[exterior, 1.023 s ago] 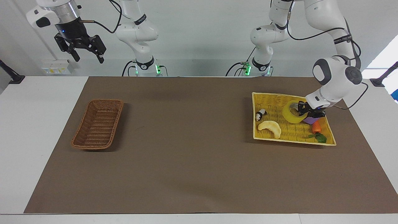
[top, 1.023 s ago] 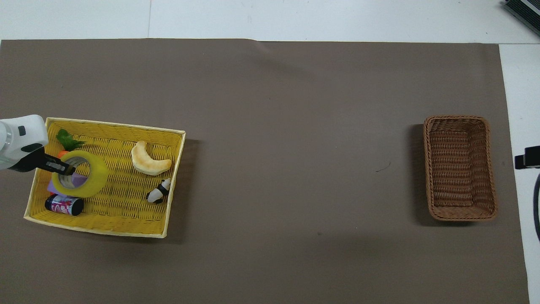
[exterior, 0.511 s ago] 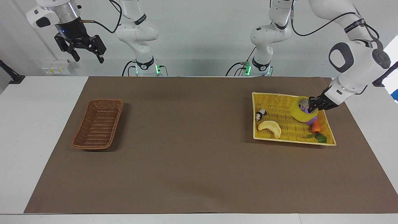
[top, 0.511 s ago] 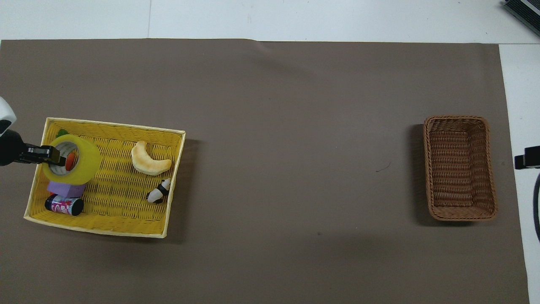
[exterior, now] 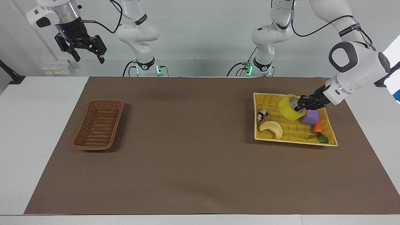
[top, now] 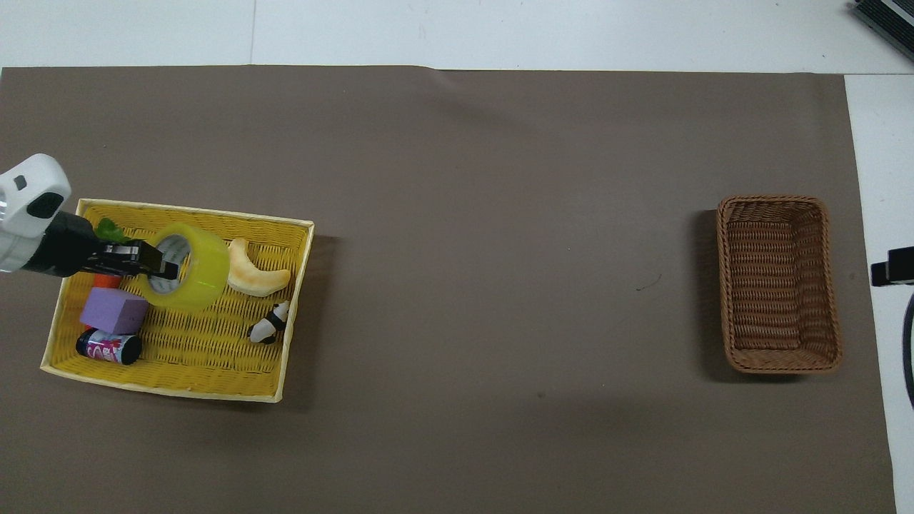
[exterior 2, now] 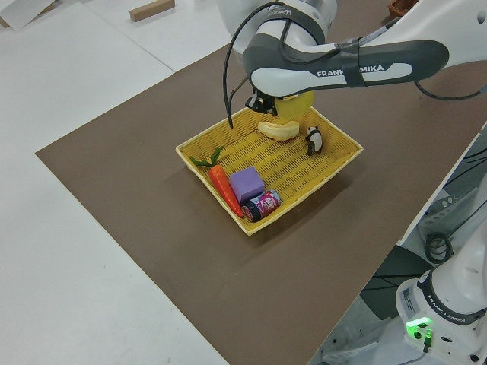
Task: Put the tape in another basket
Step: 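Grasp the yellow tape roll with the left gripper and lift it, then carry the tape toward the basket while the right gripper reaches toward it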
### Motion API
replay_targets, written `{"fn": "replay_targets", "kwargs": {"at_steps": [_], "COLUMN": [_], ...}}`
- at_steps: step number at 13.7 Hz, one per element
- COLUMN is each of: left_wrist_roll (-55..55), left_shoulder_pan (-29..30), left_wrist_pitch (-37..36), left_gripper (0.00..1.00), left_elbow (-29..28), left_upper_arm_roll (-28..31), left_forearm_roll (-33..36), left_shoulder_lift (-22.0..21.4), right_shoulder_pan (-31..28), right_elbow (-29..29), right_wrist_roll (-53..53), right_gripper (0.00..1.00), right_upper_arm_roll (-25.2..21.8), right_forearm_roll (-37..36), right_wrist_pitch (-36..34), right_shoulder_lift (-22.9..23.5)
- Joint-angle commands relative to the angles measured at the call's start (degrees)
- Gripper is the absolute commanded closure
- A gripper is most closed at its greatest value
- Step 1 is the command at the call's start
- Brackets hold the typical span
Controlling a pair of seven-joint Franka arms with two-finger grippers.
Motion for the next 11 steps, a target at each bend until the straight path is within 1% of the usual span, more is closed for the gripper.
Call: {"fn": "replay_targets", "kwargs": {"at_steps": [1,2,3,5,6,8,9,11], "left_wrist_roll": [-8.51,-11.87,-12.51,-13.65,-16.27,-22.95,-24.28,-28.84], "left_shoulder_pan": [-5.96,-7.9,-9.31,-10.99,-13.0,-18.17,-20.64,-25.39], "left_wrist_pitch": [-2.0,-1.48,-1.13,-0.6,1.06,8.42,11.33,14.51], "left_gripper": [1.0,1.0,1.0,1.0,1.0,1.0,1.0,1.0], "left_elbow": [0.28,0.37,0.45,0.28,0.28,-0.16,-0.25,-0.51], "left_upper_arm_roll": [0.68,0.6,0.42,0.07,-0.37,-1.07,-0.99,-1.07], "left_forearm_roll": [-5.6,-6.23,-7.8,-14.29,-16.06,-17.74,-18.71,-19.07], "left_shoulder_lift": [-1.2,-1.38,-1.46,-1.81,-1.9,-2.52,-2.52,-2.52], "right_shoulder_pan": [0.0,0.0,0.0,0.0,0.0,0.43,1.83,5.95], "right_elbow": [0.29,0.29,0.29,0.29,-0.32,-4.69,-6.98,-12.08], "right_wrist_roll": [-1.14,-1.14,-1.14,-1.22,-2.53,-3.33,-3.16,-1.58], "right_gripper": [0.0,0.0,0.0,0.0,0.0,0.0,0.0,0.0], "right_upper_arm_roll": [0.06,0.06,0.06,0.06,0.15,1.19,1.9,2.08], "right_forearm_roll": [-0.34,-0.34,-0.34,-0.52,-0.69,0.18,0.97,1.59], "right_wrist_pitch": [-0.92,-0.92,-0.92,-1.7,-2.93,-2.06,-0.93,5.46], "right_shoulder_lift": [-0.38,-0.38,-0.38,-0.47,-1.51,-1.61,-1.61,-1.52]}}
